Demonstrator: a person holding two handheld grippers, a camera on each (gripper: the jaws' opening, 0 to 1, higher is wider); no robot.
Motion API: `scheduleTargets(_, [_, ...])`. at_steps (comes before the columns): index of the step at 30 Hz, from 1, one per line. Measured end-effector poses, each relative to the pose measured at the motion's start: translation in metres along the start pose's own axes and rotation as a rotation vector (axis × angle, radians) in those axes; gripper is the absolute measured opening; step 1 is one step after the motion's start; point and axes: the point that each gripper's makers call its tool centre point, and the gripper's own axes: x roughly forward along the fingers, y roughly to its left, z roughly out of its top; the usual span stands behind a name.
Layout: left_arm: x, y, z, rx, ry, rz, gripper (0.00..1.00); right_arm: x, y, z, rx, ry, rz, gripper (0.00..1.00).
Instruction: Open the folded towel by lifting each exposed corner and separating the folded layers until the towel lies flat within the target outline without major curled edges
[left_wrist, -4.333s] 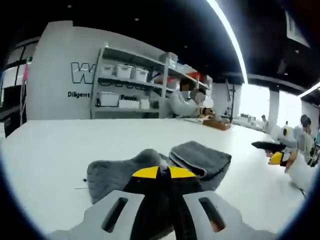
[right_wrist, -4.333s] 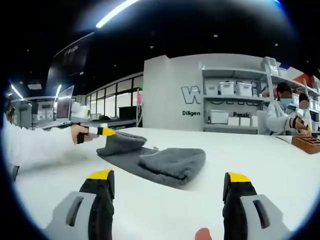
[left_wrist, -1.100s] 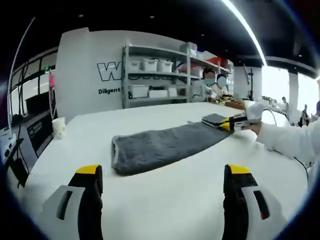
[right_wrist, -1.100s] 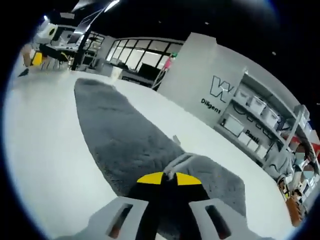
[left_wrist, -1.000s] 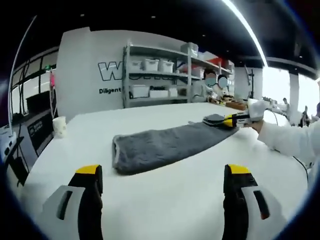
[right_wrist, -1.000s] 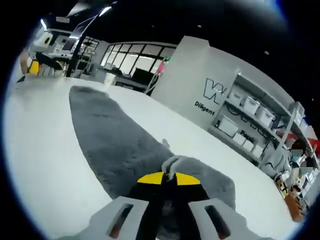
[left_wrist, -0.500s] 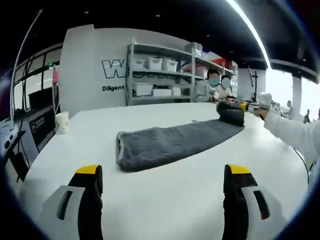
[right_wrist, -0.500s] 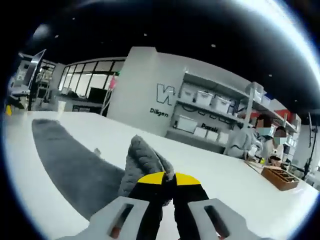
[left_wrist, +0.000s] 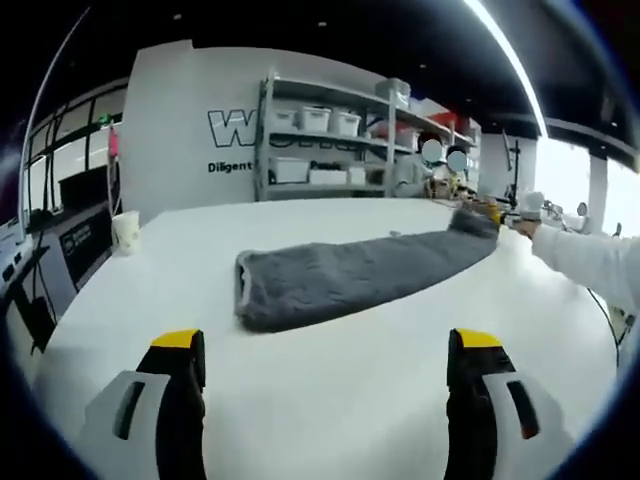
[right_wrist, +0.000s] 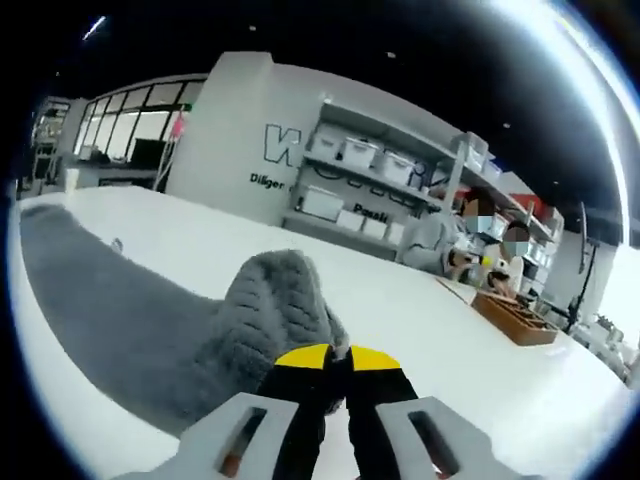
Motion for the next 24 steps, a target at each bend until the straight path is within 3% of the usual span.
scheduleTargets(7, [0.002,0.003,-0.005,-0.003,0.016,0.007,1.00,0.001,-0.003,-0.043,0.021,0.123,-0.025,0.01])
scheduleTargets(12, [0.003,0.003,-0.008,-0.003,0.027,0.008,1.00,-0.005,-0.004,-0.043,0.019,0.123,-0.021,0.10])
scheduleTargets(15, [0.003,0.002,-0.009,-0.003,0.028,0.006,1.00,-0.012,-0.015,-0.034,0.038,0.087,-0.036,0.24])
scheduleTargets(17, [0.004,0.003,-0.008,-0.006,0.028,0.003,1.00,-0.020,-0.020,-0.026,0.120,0.043,-0.021,0.34])
scheduleTargets(20, [0.006,0.005,-0.006,-0.009,0.025,-0.003,1.00,-0.035,-0.011,-0.009,0.168,-0.038,0.070,0.51])
scheduleTargets(24, [0.006,0.003,-0.006,-0.005,0.026,-0.007,1.00,-0.063,0.018,0.007,0.148,-0.110,0.229,0.61])
